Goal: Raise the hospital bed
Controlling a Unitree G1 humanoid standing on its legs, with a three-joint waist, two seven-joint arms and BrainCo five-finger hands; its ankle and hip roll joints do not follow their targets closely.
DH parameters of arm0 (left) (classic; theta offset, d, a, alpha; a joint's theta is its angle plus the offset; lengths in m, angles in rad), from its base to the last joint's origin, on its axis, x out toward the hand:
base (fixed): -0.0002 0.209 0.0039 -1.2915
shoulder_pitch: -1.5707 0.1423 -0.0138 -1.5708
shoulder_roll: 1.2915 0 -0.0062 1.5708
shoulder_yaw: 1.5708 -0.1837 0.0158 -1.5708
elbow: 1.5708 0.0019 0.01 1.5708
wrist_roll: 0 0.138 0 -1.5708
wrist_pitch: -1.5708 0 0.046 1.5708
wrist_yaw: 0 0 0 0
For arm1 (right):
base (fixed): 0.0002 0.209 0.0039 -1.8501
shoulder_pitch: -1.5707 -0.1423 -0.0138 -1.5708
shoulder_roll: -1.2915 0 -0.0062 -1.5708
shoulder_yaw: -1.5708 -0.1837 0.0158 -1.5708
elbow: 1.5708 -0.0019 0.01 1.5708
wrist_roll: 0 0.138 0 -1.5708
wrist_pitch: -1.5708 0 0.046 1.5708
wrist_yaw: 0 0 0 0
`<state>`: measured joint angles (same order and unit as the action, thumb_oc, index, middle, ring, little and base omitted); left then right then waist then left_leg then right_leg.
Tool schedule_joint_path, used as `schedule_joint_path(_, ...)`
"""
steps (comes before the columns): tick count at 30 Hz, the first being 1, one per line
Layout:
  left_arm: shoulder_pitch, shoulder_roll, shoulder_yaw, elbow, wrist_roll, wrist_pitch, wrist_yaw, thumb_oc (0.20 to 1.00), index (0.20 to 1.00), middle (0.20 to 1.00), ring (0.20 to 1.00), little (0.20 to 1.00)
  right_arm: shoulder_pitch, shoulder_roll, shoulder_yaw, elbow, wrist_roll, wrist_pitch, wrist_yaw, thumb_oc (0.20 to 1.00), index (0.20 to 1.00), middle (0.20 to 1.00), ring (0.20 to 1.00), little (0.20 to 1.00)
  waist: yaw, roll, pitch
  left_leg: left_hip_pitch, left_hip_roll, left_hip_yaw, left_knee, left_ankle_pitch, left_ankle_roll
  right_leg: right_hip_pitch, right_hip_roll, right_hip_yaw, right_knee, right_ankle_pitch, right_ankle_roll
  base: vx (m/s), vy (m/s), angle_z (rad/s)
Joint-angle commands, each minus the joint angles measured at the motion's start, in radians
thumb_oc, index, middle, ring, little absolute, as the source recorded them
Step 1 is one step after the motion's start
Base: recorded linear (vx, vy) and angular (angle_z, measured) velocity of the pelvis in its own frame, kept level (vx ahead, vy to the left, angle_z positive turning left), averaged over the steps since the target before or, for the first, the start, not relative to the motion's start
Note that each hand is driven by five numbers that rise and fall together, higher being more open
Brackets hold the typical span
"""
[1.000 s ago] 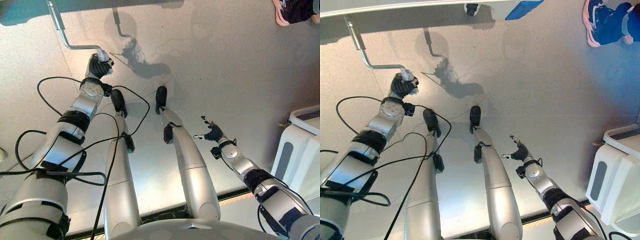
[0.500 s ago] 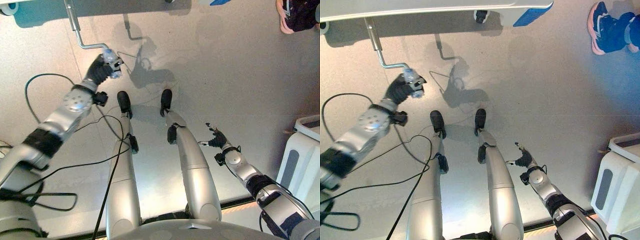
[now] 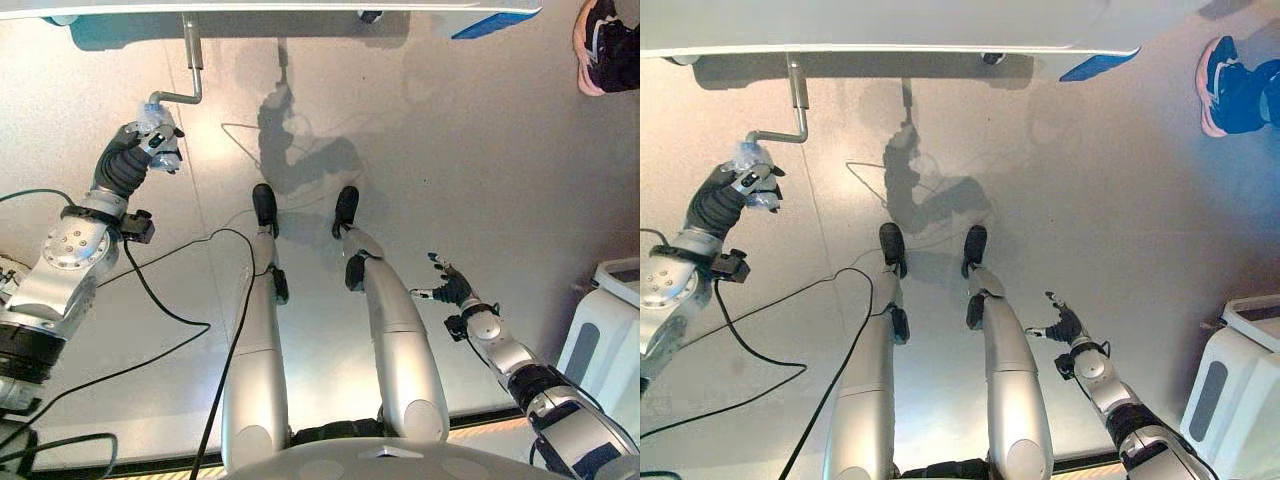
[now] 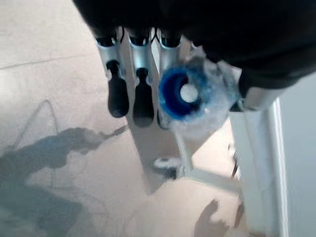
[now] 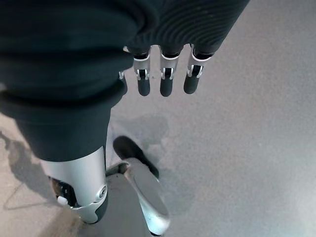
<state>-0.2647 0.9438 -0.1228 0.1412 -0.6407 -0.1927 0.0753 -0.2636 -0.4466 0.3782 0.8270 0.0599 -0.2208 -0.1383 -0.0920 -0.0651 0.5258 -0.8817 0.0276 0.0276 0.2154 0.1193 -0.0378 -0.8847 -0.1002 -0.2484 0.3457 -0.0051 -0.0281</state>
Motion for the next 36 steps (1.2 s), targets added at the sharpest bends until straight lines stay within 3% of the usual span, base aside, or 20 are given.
schedule_joint_path(1,0.160,0.058,0.104,-0.042,0.074,-0.137,0.049,0.200,0.200,0.200,0.200,0.200,0.083,-0.056,-0.008,-0.005,0.010,-0.020,0.011,1.000,1.000,1.000,1.000,1.000,0.084,0.019,-0.016,-0.023,-0.064,0.036,0.048,-0.082,0.019,0.042,-0.038,0.009,-0.130,0.146,0.186,0.00,0.127,0.03)
schedule_joint_path(4,0.122,0.030,0.103,0.050,0.111,-0.122,0.084,0.200,0.200,0.200,0.200,0.200,0.072,-0.047,-0.005,-0.004,0.015,-0.018,0.009,1.000,1.000,1.000,1.000,1.000,0.083,0.005,-0.016,-0.035,-0.063,0.034,0.060,-0.087,0.021,0.043,-0.037,0.010,-0.136,0.147,0.188,0.00,0.109,-0.01)
schedule_joint_path(5,0.034,0.005,0.089,0.166,0.159,-0.098,0.127,0.200,0.200,0.200,0.200,0.200,0.056,-0.033,0.011,-0.009,0.022,-0.016,0.011,1.000,1.000,1.000,1.000,1.000,0.073,-0.020,-0.018,-0.050,-0.057,0.035,0.077,-0.094,0.022,0.043,-0.035,0.010,-0.139,0.149,0.189,0.01,0.075,-0.09)
schedule_joint_path(8,-0.064,-0.020,0.068,0.266,0.171,-0.085,0.164,0.200,0.200,0.200,0.200,0.200,0.047,-0.024,0.021,-0.014,0.025,-0.013,0.008,1.000,1.000,1.000,1.000,1.000,0.066,-0.043,-0.016,-0.061,-0.052,0.038,0.092,-0.105,0.025,0.043,-0.032,0.010,-0.146,0.153,0.188,0.01,0.065,-0.07)
schedule_joint_path(12,-0.323,-0.025,-0.026,0.518,0.218,-0.043,0.221,0.200,0.200,0.200,0.200,0.200,0.010,-0.011,0.062,-0.039,0.046,-0.010,-0.001,1.000,1.000,1.000,1.000,1.000,0.026,-0.101,-0.011,-0.080,-0.036,0.043,0.112,-0.118,0.027,0.046,-0.024,0.016,-0.182,0.174,0.194,0.01,0.033,-0.01)
schedule_joint_path(17,-0.528,-0.024,-0.133,0.742,0.284,0.014,0.247,0.200,0.200,0.200,0.200,0.200,-0.022,0.001,0.109,-0.034,0.063,-0.012,-0.010,1.000,1.000,1.000,1.000,1.000,-0.004,-0.137,-0.007,-0.087,-0.026,0.056,0.125,-0.131,0.036,0.039,-0.012,0.035,-0.205,0.187,0.187,0.01,0.015,-0.05)
schedule_joint_path(25,-0.659,-0.067,-0.228,0.899,0.365,0.068,0.245,0.200,0.200,0.200,0.200,0.200,-0.038,-0.007,0.148,-0.058,0.089,-0.010,-0.017,1.000,1.000,1.000,1.000,1.000,-0.037,-0.154,-0.006,-0.118,-0.009,0.082,0.176,-0.153,0.047,-0.009,0.003,0.069,-0.188,0.188,0.175,0.00,0.000,-0.14)
schedule_joint_path(35,-0.672,-0.127,-0.270,0.870,0.402,0.080,0.245,0.200,0.200,0.200,0.200,0.200,-0.037,-0.018,0.168,-0.091,0.088,-0.009,-0.021,1.000,1.000,1.000,1.000,1.000,-0.065,-0.152,-0.006,-0.147,0.004,0.096,0.206,-0.164,0.053,-0.063,0.015,0.096,-0.168,0.186,0.164,0.00,-0.054,-0.12)
schedule_joint_path(36,-0.661,-0.185,-0.305,0.802,0.428,0.079,0.243,0.200,0.200,0.200,0.200,0.200,-0.041,-0.025,0.169,-0.095,0.077,0.000,-0.028,1.000,1.000,1.000,1.000,1.000,-0.082,-0.141,-0.006,-0.152,0.010,0.104,0.206,-0.159,0.053,-0.089,0.022,0.109,-0.150,0.183,0.156,0.00,-0.137,-0.01)
